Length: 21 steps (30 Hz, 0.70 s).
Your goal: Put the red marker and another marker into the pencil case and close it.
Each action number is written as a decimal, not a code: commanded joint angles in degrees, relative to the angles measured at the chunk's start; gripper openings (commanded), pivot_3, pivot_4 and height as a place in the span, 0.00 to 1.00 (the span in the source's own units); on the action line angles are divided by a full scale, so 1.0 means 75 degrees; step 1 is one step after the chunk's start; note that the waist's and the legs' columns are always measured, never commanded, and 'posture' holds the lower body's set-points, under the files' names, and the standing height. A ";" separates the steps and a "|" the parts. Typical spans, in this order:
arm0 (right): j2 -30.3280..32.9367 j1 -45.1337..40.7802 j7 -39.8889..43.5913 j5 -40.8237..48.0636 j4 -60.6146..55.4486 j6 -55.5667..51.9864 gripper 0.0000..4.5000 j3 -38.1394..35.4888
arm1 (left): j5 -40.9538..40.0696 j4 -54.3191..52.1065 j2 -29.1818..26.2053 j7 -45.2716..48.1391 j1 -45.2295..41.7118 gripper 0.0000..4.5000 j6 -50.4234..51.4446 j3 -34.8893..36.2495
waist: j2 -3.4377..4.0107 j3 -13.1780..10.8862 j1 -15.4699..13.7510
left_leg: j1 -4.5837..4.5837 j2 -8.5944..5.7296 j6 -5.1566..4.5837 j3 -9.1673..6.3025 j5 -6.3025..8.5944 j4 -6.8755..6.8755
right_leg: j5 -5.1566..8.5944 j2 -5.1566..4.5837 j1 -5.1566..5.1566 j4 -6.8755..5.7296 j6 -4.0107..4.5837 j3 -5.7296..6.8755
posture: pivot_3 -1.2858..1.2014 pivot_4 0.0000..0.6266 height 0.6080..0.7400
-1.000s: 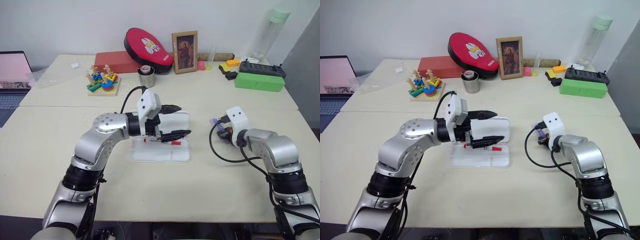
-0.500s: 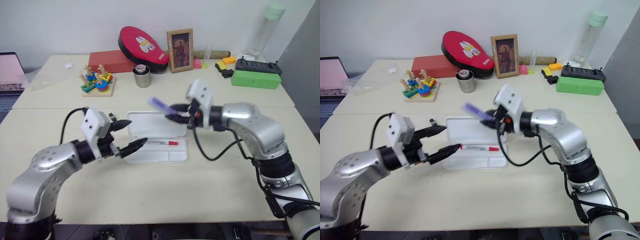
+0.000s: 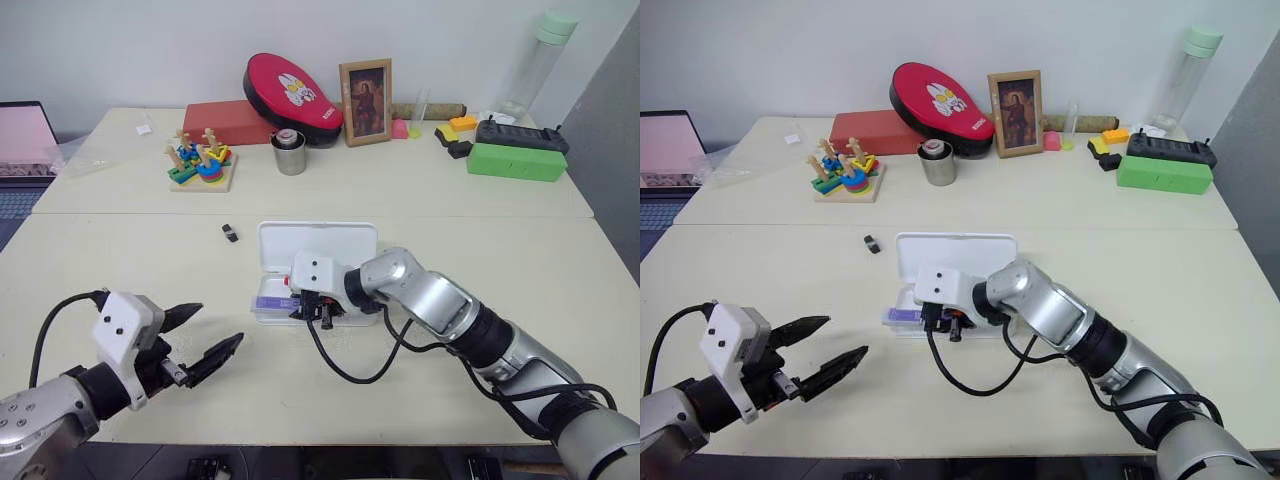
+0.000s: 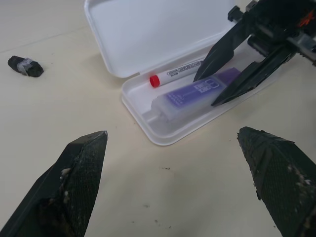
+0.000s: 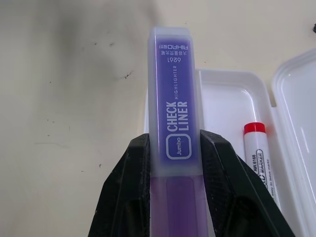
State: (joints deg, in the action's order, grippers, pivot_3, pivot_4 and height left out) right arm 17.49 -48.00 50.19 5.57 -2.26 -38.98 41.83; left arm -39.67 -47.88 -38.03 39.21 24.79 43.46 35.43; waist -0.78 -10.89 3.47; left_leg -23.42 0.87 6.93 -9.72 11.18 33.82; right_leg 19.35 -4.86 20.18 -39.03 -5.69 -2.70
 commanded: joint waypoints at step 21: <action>-0.0170 -0.0054 0.0520 -0.0559 0.0276 0.0319 0.58 -0.0498 | -0.0654 -0.0386 -0.0336 -0.0798 -0.0296 1.00 0.0028 -0.0200 | 0.0000 0.0000 -0.0020 | 0.0000 0.0000 0.0001 0.0001 0.0000 -0.0002 | 0.0000 0.0000 0.0000 0.0001 0.0000 0.0000 | 0.52 0.24 1.00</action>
State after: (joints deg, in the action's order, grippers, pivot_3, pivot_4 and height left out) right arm 16.65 -47.97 53.57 1.27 1.69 -36.45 39.44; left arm -43.84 -49.85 -39.87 33.77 23.18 43.74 33.95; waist -0.78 -10.89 3.32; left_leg -23.42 0.87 6.93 -9.72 11.19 33.81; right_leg 19.35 -4.86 20.18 -39.02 -5.68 -2.70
